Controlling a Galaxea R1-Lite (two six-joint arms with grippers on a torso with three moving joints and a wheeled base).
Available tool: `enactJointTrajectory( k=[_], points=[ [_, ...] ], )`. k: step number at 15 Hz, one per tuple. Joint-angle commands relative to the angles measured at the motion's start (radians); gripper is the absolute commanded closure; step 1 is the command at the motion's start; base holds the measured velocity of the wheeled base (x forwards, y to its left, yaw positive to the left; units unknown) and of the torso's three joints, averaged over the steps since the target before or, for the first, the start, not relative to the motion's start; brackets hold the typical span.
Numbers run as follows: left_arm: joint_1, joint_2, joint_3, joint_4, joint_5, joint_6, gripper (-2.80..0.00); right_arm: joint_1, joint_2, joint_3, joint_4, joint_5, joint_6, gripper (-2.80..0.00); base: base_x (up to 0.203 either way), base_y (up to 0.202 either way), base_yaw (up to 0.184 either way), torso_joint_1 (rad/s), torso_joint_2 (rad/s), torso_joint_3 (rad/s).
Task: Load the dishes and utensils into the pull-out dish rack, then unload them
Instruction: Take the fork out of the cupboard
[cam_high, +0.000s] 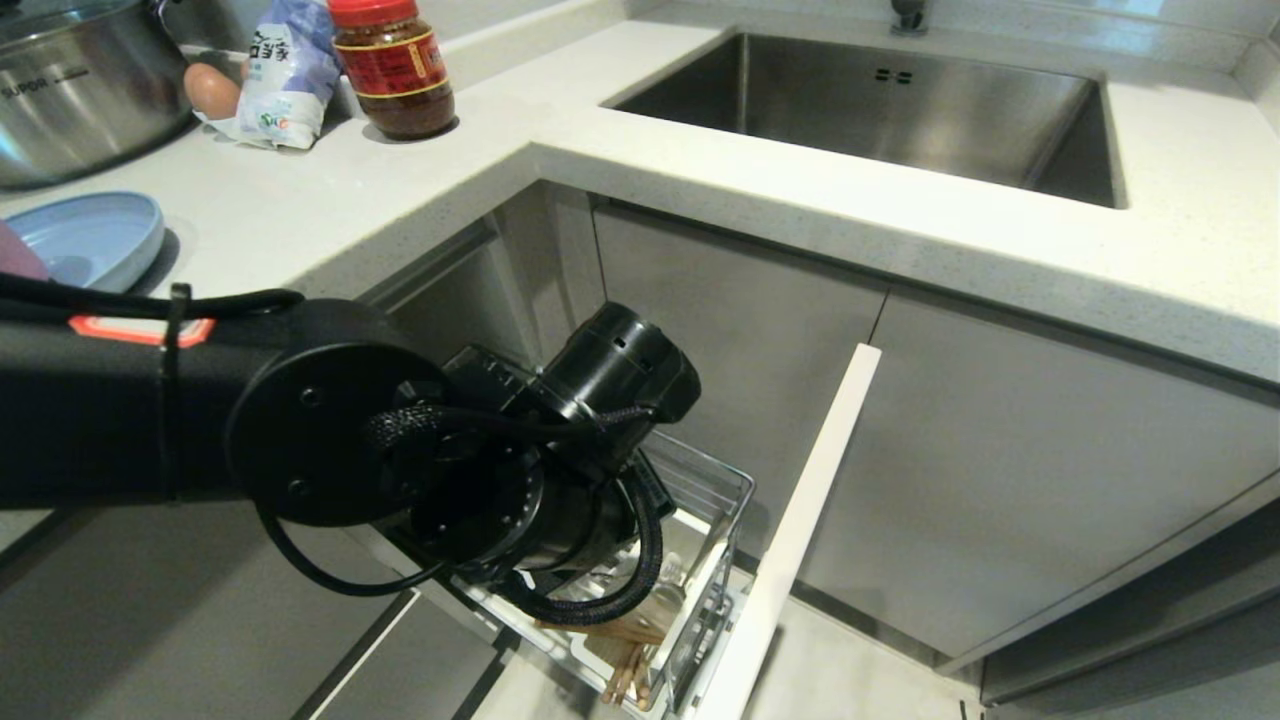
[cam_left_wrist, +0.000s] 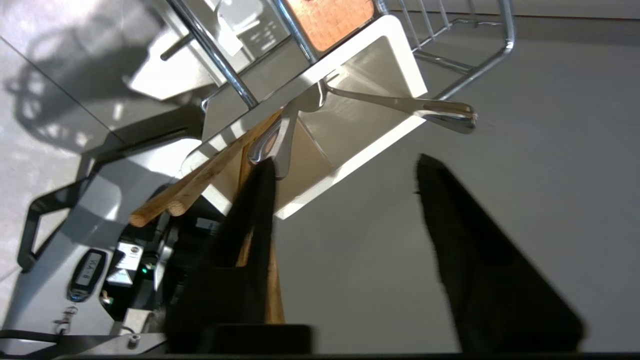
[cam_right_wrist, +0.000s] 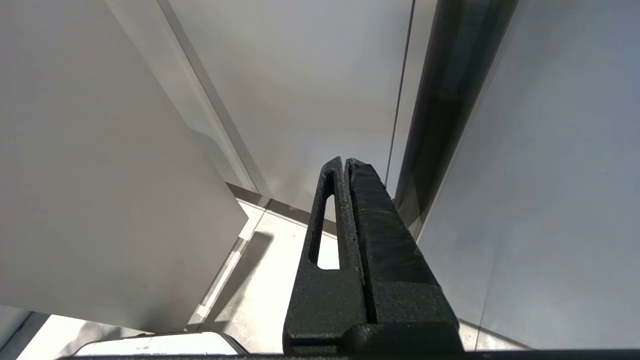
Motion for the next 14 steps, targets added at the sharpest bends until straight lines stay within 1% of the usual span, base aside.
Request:
enactJointTrajectory(
  k=[1,3,7,10,14],
  points=[
    [0.003,0.032,0.005,-0.023,-0.001,-0.02,-2.8,0.0,-0.004,0.0,0.0,0.0,0.0,0.0,0.0,0.0,0.0,0.0,0.0,0.0],
    [0.005,0.038,0.015,-0.045,-0.011,-0.021,-2.8,0.002,-0.004,0.0,0.0,0.0,0.0,0.0,0.0,0.0,0.0,0.0,0.0,0.0],
    [0.007,0.042,0.008,-0.038,-0.01,-0.038,-2.8,0.0,-0.004,0.0,0.0,0.0,0.0,0.0,0.0,0.0,0.0,0.0,0.0,0.0],
    [0.005,0.035,0.008,-0.038,-0.005,-0.037,-2.8,0.002,-0.004,0.0,0.0,0.0,0.0,0.0,0.0,0.0,0.0,0.0,0.0,0.0],
    [0.004,0.051,0.002,-0.005,-0.013,-0.04,-2.8,0.0,-0.004,0.0,0.0,0.0,0.0,0.0,0.0,0.0,0.0,0.0,0.0,0.0]
  ],
)
